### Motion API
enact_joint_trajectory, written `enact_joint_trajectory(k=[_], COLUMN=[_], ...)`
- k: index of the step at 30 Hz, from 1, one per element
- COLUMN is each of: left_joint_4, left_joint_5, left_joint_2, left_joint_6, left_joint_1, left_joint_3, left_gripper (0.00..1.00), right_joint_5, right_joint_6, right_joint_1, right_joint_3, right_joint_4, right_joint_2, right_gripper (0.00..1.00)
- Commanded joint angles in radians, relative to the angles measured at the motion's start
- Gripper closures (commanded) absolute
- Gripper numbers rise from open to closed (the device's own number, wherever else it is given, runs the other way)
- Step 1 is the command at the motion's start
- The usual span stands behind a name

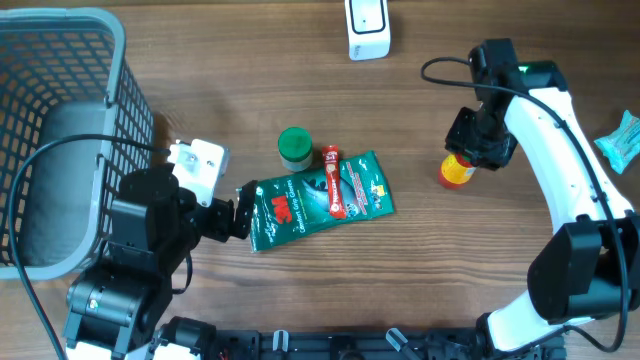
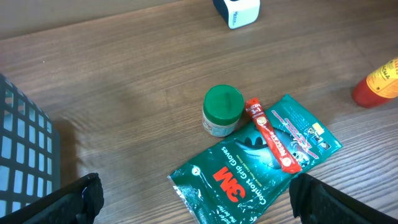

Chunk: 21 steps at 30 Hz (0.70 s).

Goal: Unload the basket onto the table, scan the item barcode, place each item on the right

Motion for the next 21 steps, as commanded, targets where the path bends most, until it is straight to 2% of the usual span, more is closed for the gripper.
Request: enact_joint_trajectory(k=[1,3,4,5,6,13,17,21], left_joint_4=[0.002,0.002,0.002,0.002,0.002,0.002,0.002,0.002], left_joint_5=[0.008,0.008,0.008,0.008,0.008,0.008,0.008,0.008], left_joint_2=[-0.002,-0.002,-0.002,-0.002,-0.002,-0.002,-0.002,-0.002], left_joint_6=[-0.006,-0.006,-0.006,-0.006,-0.006,-0.006,-0.006,-0.006], left_joint_1=[0.005,0.005,0.005,0.005,0.005,0.005,0.005,0.005], left_joint_3=[-0.001,-0.001,-0.001,-0.001,-0.001,-0.001,-0.001,-0.001], left_gripper=[0.00,0.00,0.00,0.00,0.00,0.00,0.00,0.00], right_joint_5=[-0.178,-0.255,-0.273,-0.273,-0.273,-0.328,-0.320,-0.260], right_joint_6=[0.179,0.219,0.231,0.229,0.227,0.219,0.197,0.091], right_joint_1=[-0.009,-0.010,-0.014,-0.015,-0.015,-0.016,-0.017,-0.017], right_joint_3=[0.022,0.022,0.022,0.022,0.022,0.046,0.122,0.141], right_joint_4=[0.024,0.041,0.042,0.041,0.040,-0.010,-0.027,-0.039], right_joint_2=[0.013,0.013,0.013,0.013,0.013,-0.015,-0.076,-0.114], right_gripper=[0.54,0.53,0.37,0.15,0.00,0.00,0.00,0.00])
